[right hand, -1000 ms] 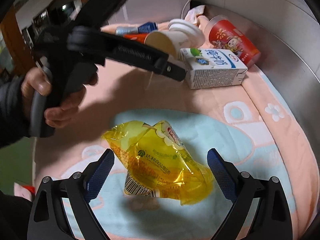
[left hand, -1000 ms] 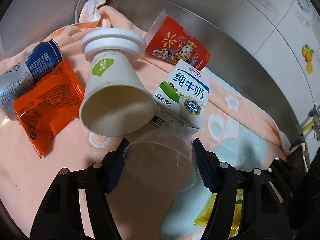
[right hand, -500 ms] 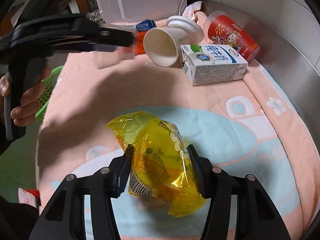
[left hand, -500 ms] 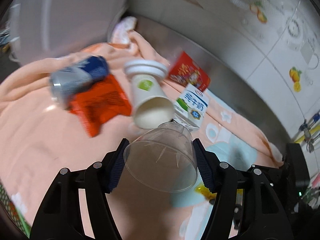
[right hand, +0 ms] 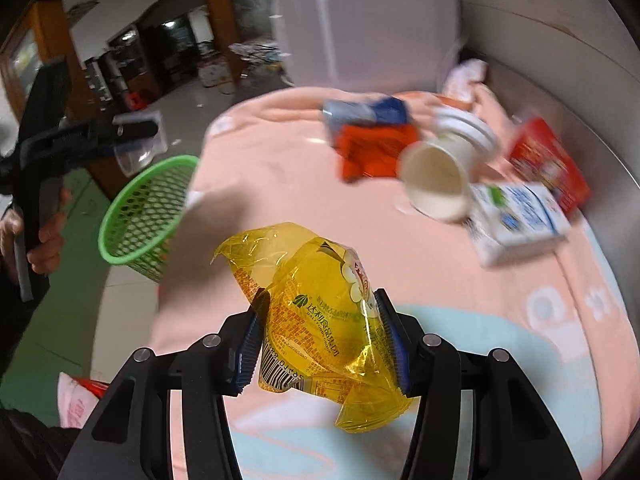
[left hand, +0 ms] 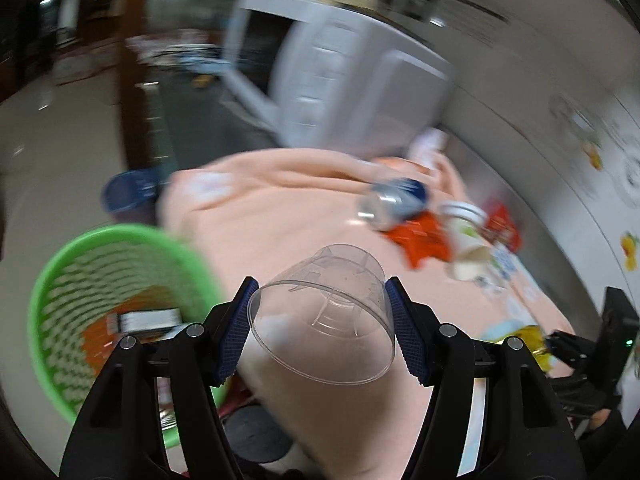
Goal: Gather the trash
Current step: 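Carry the cup and wrapper to the green basket and release both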
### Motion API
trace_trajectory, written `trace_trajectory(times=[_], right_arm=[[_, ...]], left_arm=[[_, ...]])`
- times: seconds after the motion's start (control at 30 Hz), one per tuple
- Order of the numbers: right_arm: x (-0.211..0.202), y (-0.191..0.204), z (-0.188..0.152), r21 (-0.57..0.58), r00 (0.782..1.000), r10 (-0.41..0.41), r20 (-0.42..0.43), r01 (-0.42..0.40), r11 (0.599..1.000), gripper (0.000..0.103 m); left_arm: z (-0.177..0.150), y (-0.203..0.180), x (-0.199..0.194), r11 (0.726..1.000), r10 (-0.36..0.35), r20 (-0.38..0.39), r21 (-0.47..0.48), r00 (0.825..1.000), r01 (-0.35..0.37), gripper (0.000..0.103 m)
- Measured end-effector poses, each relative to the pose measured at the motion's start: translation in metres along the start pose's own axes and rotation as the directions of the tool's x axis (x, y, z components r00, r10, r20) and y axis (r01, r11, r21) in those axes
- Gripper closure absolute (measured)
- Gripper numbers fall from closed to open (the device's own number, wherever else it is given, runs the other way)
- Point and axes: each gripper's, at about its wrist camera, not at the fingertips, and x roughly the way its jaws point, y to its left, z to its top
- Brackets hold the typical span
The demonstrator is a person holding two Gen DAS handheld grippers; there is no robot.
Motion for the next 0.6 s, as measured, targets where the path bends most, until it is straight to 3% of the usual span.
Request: trace_trajectory(times=[0.2, 0.33, 0.43, 0.53, 0.6], right_arm=[[0.023, 0.047, 0.036, -0.07, 0.996, 0.085, 0.0, -0.085, 0.994, 0.052], [0.038, 0.077, 0.056, -0.105, 0.991, 0.135, -0.007, -0.135, 0.985, 0.052], [0.049, 0.1, 0.072, -0.119, 0.985, 0.173, -0.014, -0.173, 0.978, 0.052], [0.063, 0.122, 0.088, -0.137, 0.978, 0.206, -0.017, -0.206, 0.969, 0.052], [0.072, 0.138, 0.099, -0.151, 0.973, 0.228, -0.016, -0.228, 0.962, 0.052]], left_arm=[[-0.015, 0.078, -0.015, 0.979, 0.157, -0.024, -0.131, 0.987, -0.159, 0.039], [-0.028, 0.12, -0.01, 0.948, 0.241, -0.081, -0.192, 0.967, -0.253, 0.038], [-0.038, 0.144, -0.008, 0.93, 0.267, -0.116, -0.229, 0.957, -0.287, 0.037], [-0.045, 0.159, -0.007, 0.914, 0.279, -0.129, -0.27, 0.952, -0.304, 0.027], [-0.048, 0.163, -0.01, 0.908, 0.284, -0.123, -0.285, 0.951, -0.308, 0.026]])
